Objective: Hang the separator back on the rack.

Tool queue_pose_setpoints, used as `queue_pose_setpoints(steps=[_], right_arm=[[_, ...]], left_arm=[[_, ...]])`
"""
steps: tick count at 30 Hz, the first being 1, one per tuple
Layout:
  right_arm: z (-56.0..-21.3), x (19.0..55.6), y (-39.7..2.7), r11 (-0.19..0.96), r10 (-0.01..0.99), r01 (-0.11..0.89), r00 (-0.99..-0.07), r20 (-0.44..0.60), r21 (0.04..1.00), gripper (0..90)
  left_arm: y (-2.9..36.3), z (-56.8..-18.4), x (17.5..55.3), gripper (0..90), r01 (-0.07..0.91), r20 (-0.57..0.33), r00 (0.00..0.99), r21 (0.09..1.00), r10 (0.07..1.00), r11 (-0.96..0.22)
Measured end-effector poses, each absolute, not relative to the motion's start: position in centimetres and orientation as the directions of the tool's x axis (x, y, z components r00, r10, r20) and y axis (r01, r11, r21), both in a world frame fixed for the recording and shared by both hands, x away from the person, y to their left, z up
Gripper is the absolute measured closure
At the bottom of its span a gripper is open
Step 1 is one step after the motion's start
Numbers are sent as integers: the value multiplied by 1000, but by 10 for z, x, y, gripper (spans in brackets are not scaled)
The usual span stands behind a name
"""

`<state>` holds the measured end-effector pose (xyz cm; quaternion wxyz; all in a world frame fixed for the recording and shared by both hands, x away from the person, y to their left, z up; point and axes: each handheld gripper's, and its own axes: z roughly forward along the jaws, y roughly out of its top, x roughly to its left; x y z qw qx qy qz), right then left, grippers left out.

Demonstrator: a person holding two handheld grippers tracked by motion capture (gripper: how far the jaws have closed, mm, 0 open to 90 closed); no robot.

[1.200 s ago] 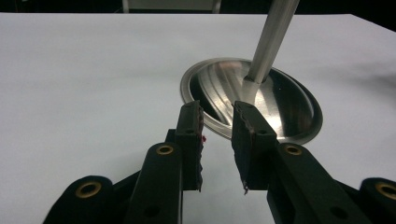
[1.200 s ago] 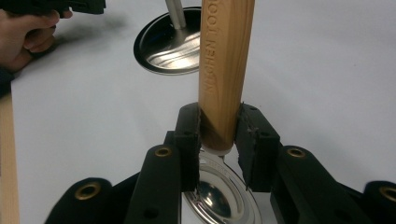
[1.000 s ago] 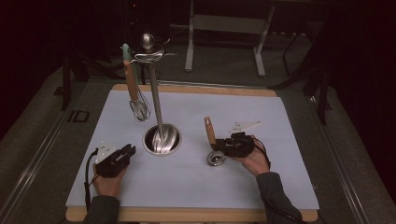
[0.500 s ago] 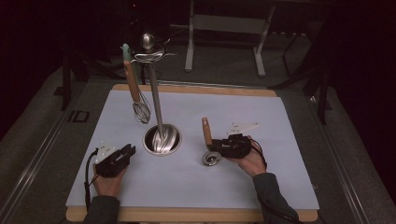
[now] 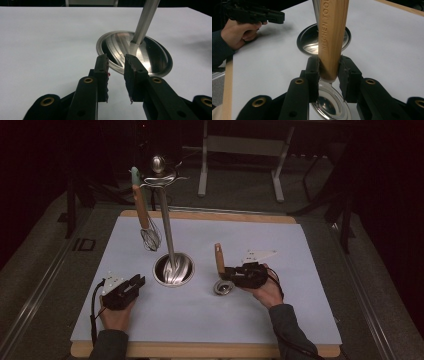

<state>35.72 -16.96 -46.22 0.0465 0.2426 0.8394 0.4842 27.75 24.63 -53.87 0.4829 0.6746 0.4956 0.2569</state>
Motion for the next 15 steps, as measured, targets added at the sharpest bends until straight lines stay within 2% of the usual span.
queue_pose_setpoints(steps=[15], right_arm=[[-453,359,-163,411,426,330,-894,142,850,710]], left_arm=[[246,-539,278,734,421,-134,377,906,917,-41]])
